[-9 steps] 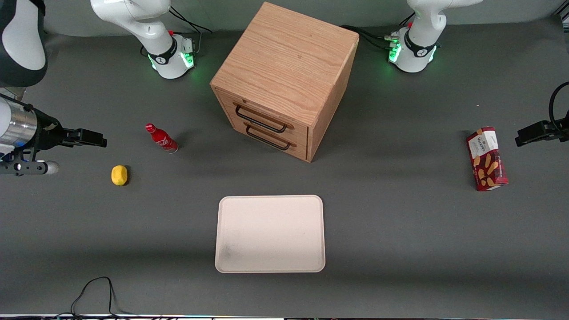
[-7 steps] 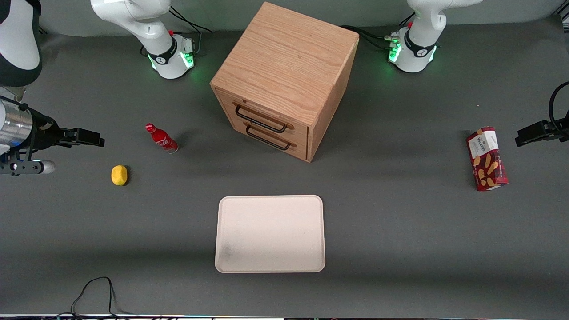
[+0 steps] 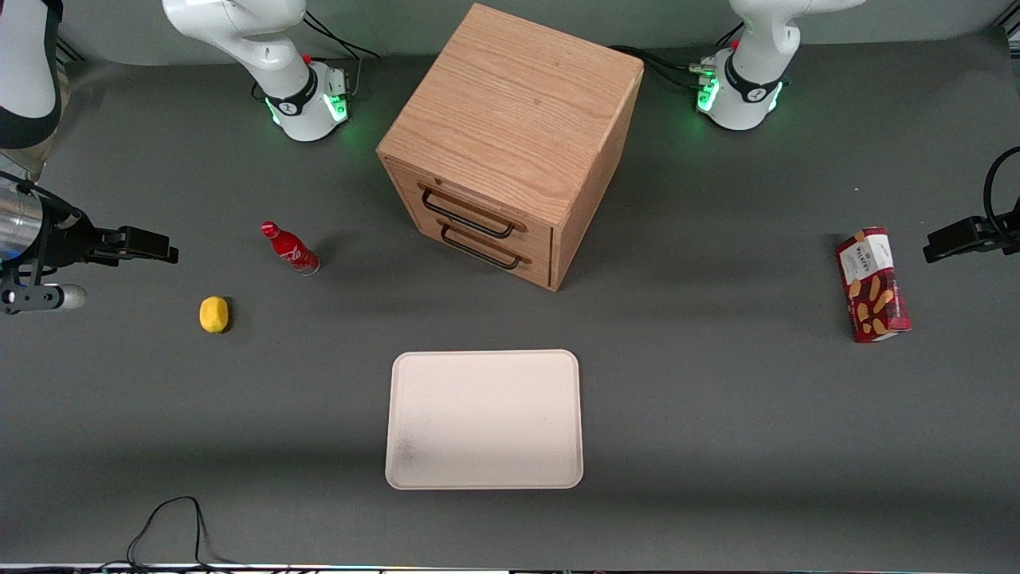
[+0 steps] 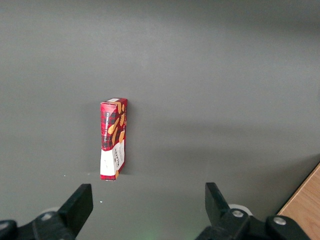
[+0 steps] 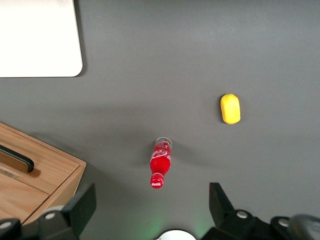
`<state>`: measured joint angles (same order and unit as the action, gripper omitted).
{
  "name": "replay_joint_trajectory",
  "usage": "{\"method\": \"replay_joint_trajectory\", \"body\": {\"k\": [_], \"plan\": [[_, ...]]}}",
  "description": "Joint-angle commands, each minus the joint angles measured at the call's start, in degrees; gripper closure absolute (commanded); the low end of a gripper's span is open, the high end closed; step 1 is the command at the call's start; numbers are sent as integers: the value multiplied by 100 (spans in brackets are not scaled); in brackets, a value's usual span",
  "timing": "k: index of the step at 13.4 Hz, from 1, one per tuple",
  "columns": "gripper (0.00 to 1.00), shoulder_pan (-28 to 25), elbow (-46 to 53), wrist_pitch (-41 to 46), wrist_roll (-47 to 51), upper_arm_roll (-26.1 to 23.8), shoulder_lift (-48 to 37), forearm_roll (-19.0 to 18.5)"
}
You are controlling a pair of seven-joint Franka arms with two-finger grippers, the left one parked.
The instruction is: Place coke bottle on tray
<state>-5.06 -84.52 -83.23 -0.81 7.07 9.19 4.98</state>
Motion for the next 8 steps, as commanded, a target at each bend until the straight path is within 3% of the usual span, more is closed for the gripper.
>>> {"method": "replay_joint_trajectory", "body": {"k": [1,8], "plan": [[0,67,129,53,-112,-31,-14,108],[0,-3,-11,88,-103,-22,-172,82]]}}
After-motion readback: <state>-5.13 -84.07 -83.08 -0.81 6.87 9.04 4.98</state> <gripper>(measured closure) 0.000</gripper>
